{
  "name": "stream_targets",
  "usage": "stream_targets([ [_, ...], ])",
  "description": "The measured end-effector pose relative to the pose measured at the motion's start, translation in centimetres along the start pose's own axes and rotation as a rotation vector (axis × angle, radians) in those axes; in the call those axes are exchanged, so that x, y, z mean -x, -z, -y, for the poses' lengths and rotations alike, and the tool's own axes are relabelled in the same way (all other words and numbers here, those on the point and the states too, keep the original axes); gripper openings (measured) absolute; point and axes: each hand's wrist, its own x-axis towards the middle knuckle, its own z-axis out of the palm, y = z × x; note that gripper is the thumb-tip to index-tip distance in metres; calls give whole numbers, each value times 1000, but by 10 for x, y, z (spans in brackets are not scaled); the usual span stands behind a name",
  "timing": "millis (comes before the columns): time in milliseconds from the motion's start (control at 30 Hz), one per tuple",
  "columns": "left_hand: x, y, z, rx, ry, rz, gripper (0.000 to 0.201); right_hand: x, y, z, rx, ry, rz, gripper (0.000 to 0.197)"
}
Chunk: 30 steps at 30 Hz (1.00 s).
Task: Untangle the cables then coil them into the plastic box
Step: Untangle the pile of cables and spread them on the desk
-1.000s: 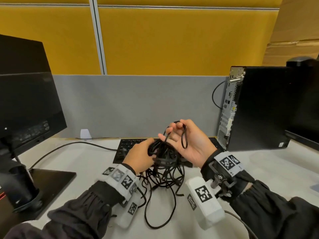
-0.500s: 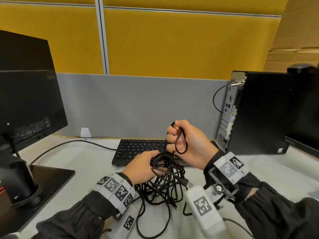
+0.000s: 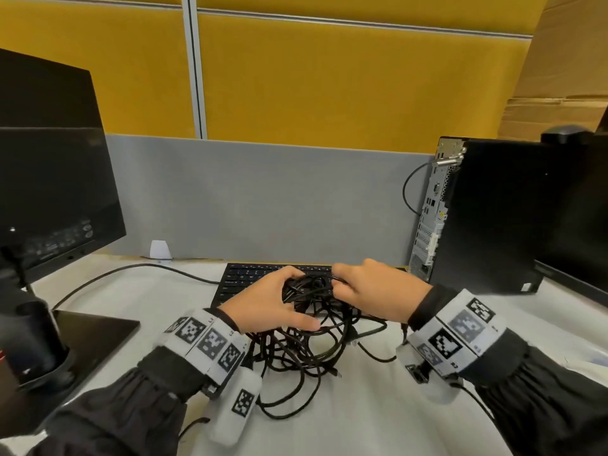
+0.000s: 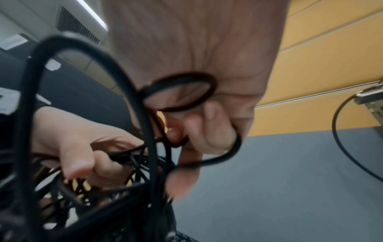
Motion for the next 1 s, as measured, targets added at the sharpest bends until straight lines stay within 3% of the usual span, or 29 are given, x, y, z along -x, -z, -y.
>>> stream_targets([
  [100, 2, -3, 3, -54, -7, -29, 62, -8, -2, 3, 25, -39, 52, 29],
  [233, 7, -12, 5, -208, 63, -87, 76, -31, -16, -6, -267, -99, 191, 28],
  [333, 10, -18, 9, -247, 62, -78, 81, -40, -23, -9, -393, -123, 274, 12],
  [367, 11, -20, 8, -262, 61, -75, 81, -42, -24, -9, -454, -135, 287, 15],
  [467, 12, -23, 4, -361, 61, -87, 78, -48, -29, -9, -680, -106, 216, 22],
  [600, 11, -18, 5, -450, 66, -96, 82, -44, -34, 0, -1185, -6, -36, 24],
  [667, 10, -16, 7, -448, 75, -87, 82, -35, -23, -4, -1246, -29, -120, 19],
  [733, 12, -14, 8, -457, 78, -85, 81, -21, -6, -16, -863, -88, -210, 26],
  [767, 13, -14, 8, -466, 77, -82, 81, -13, 2, -24, -476, -133, -218, 34],
  [833, 14, -14, 8, -476, 69, -68, 80, 5, 15, -35, 299, -239, -148, 40],
  [867, 14, -15, 8, -472, 65, -56, 81, 13, 17, -39, 483, -299, -67, 41],
  [933, 15, -15, 9, -445, 55, -31, 84, 24, 13, -41, 535, -375, 120, 47],
  [1000, 15, -13, 9, -406, 43, -1, 85, 28, -2, -41, 431, -379, 182, 49],
])
